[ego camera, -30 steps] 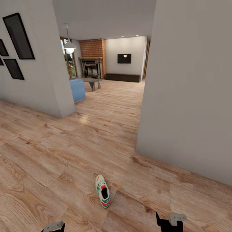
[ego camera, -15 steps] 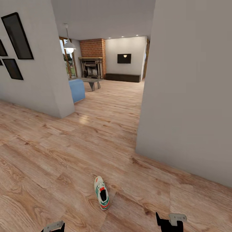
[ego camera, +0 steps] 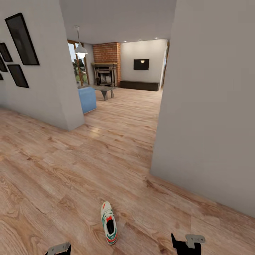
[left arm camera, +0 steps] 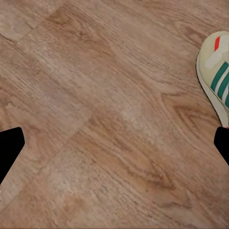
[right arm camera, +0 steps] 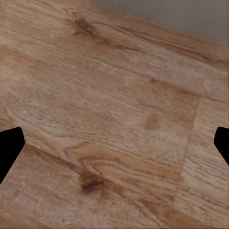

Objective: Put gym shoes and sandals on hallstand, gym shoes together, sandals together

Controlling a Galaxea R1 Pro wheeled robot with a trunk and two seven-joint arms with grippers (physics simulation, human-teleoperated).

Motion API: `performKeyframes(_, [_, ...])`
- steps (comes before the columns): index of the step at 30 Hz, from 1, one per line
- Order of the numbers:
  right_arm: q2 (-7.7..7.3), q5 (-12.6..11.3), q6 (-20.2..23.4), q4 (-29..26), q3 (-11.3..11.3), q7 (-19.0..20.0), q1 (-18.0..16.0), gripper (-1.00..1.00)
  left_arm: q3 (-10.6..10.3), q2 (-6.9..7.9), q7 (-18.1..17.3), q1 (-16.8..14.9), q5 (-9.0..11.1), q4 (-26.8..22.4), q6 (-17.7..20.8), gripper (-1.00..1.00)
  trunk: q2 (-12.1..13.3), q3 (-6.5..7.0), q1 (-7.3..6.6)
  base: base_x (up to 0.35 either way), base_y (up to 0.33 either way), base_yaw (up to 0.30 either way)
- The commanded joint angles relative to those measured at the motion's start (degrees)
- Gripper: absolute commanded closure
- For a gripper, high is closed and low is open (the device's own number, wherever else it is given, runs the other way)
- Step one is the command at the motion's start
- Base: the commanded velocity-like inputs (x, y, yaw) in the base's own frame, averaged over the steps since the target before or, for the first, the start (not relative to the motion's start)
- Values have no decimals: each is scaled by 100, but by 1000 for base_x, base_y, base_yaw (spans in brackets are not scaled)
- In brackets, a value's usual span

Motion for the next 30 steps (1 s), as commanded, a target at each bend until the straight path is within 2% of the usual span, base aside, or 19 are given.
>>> performKeyframes(1, [-1,-25,-18,2,3,-3,-1,-100,4,0,-6,-5,12,7,-19,-100,-2,-5,1,222,-28,222])
performKeyframes(10, [-2,-32,-18,-11,-3,8,-1,-100,4,0,1,-5,13,7,-19,-100,-2,-7,1,99,-11,94])
performKeyframes(30, [-9,-33,-19,-19,4,13,-1,-100,13,0,13,-5,14,-2,-24,-100,-2,-7,1,6,-1,3])
